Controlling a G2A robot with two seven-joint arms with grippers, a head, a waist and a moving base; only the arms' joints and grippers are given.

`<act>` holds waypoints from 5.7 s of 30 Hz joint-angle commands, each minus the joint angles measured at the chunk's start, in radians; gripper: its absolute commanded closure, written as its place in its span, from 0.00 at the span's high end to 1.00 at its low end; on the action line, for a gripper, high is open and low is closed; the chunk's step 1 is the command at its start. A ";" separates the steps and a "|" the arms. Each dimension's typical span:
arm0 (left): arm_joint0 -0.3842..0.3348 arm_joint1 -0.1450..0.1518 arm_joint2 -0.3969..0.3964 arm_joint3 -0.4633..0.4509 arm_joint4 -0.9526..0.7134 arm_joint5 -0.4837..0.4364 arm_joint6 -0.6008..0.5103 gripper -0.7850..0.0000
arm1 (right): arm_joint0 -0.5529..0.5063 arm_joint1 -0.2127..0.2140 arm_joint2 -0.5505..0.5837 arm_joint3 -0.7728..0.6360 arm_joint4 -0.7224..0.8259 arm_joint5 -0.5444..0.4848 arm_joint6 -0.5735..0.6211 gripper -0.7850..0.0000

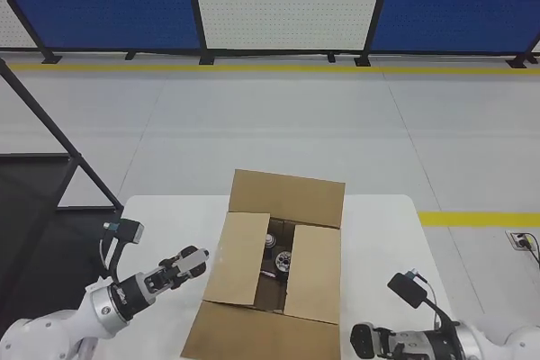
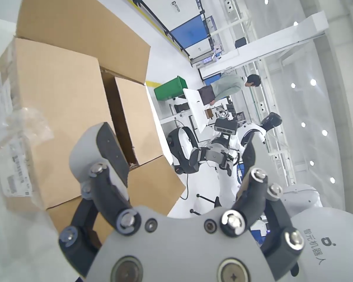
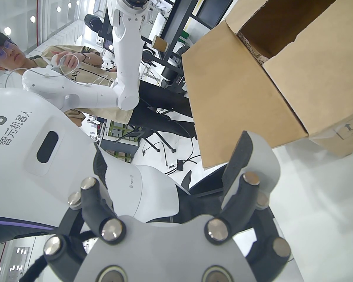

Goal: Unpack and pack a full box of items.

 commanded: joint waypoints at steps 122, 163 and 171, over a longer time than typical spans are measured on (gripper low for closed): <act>-1.131 -0.239 0.784 1.524 0.203 -0.586 0.041 1.00 | 0.130 0.077 -0.286 0.144 0.113 0.016 -0.406 1.00; -1.176 -0.333 0.773 1.717 0.070 -0.877 -0.104 1.00 | 0.133 0.083 -0.281 0.164 0.102 0.043 -0.496 1.00; -1.123 -0.285 0.801 1.597 0.097 -0.902 -0.079 1.00 | 0.165 0.077 -0.311 0.178 0.084 0.070 -0.537 1.00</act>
